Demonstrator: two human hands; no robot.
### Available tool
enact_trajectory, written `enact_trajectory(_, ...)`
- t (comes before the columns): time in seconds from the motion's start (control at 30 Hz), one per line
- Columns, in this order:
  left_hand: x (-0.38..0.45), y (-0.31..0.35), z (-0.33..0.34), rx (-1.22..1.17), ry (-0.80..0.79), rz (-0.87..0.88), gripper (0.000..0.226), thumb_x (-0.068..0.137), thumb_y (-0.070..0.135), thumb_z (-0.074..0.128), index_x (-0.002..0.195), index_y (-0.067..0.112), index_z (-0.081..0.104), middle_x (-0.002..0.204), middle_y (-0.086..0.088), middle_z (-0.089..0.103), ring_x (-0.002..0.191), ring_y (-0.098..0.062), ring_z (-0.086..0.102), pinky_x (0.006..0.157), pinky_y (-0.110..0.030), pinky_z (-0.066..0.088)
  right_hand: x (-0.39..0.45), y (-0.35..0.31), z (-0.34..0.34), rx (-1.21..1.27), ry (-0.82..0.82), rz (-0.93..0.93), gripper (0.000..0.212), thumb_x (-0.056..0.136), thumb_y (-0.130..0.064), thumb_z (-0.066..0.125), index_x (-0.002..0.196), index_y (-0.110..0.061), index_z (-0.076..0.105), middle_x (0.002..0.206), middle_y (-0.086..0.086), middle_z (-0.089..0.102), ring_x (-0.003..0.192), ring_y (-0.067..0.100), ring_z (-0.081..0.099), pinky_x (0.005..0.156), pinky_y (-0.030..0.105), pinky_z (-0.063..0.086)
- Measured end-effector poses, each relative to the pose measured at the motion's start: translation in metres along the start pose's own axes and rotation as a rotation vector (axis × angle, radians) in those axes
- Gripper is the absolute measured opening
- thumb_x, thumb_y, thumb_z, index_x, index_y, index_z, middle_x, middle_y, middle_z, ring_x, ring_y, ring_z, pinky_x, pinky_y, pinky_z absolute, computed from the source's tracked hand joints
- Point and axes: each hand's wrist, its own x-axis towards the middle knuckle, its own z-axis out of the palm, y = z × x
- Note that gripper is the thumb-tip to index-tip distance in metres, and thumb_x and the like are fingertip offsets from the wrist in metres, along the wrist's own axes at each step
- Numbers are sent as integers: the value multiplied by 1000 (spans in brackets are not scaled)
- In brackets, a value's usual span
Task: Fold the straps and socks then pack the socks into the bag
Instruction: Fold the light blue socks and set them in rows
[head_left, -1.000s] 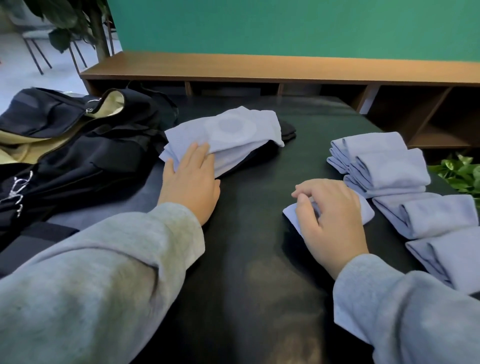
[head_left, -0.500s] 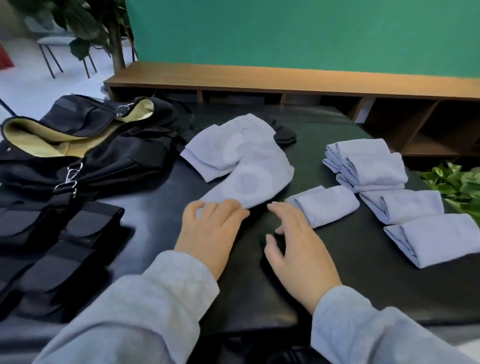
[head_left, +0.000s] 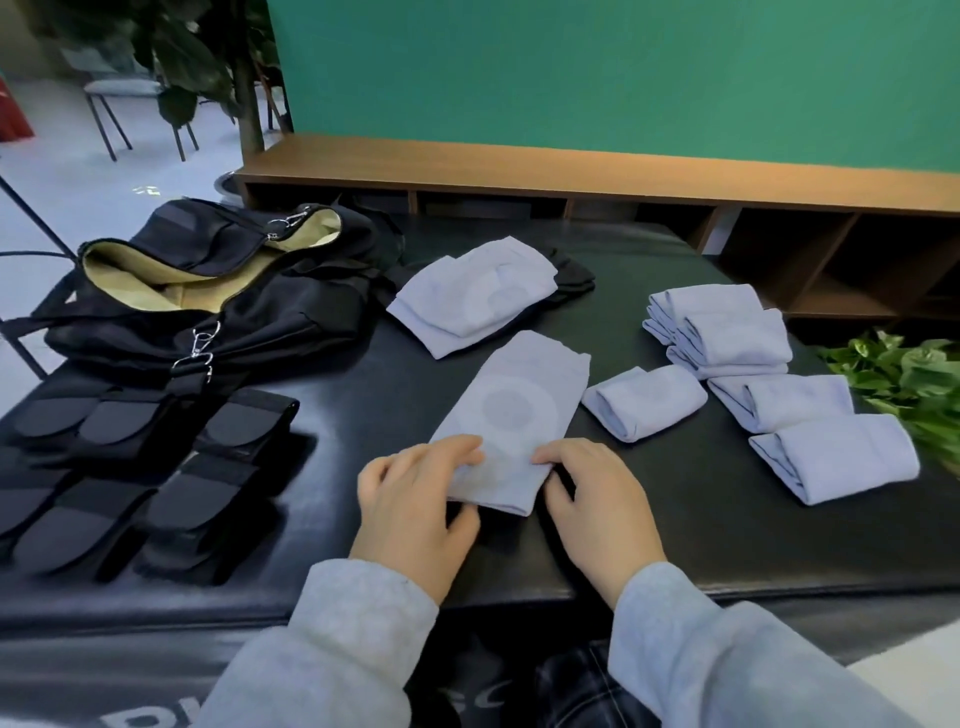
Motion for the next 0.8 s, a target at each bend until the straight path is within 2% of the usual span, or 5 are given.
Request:
enact_trajectory(0.1, -1, -7, -1, -88, 25, -100, 54, 73, 7, 56, 102, 51, 43, 100, 39, 53, 104, 16, 33, 96, -5, 11, 0, 0, 0, 52, -13, 61, 22, 89, -2, 50, 96, -16, 66, 104, -7, 64, 101, 10, 54, 81, 10, 31)
enact_trajectory(0.23, -4, -3, -4, -207, -38, -147, 58, 82, 1, 57, 96, 54, 39, 96, 30, 60, 102, 6, 48, 88, -7, 35, -1, -1, -2, 91, -36, 90, 23, 89, -2, 50, 98, -19, 62, 107, -14, 58, 102, 2, 49, 83, 3, 30)
enact_trajectory(0.37, -5, 0, -4, -268, -28, -143, 54, 84, 3, 60, 98, 51, 39, 93, 28, 63, 96, 17, 48, 78, 3, 31, -4, -1, -6, 138, -31, 24, 29, 80, -3, 64, 103, -20, 62, 109, -23, 49, 104, -5, 39, 86, -4, 23)
enact_trajectory(0.53, -5, 1, -7, -426, 21, -200, 47, 83, 11, 66, 103, 48, 45, 93, 27, 66, 87, 3, 62, 78, -8, 44, -12, -6, -15, 261, 29, 1, 8, 79, -22, 58, 84, -24, 63, 92, -23, 58, 98, -1, 49, 81, 6, 34)
enact_trajectory(0.8, -4, 4, -9, -547, -26, -254, 61, 86, 17, 63, 116, 58, 30, 92, 15, 70, 87, -5, 65, 83, -22, 46, -13, -8, -16, 204, 1, 36, 30, 76, -55, 43, 71, -27, 51, 70, -11, 51, 80, 9, 46, 74, 26, 40)
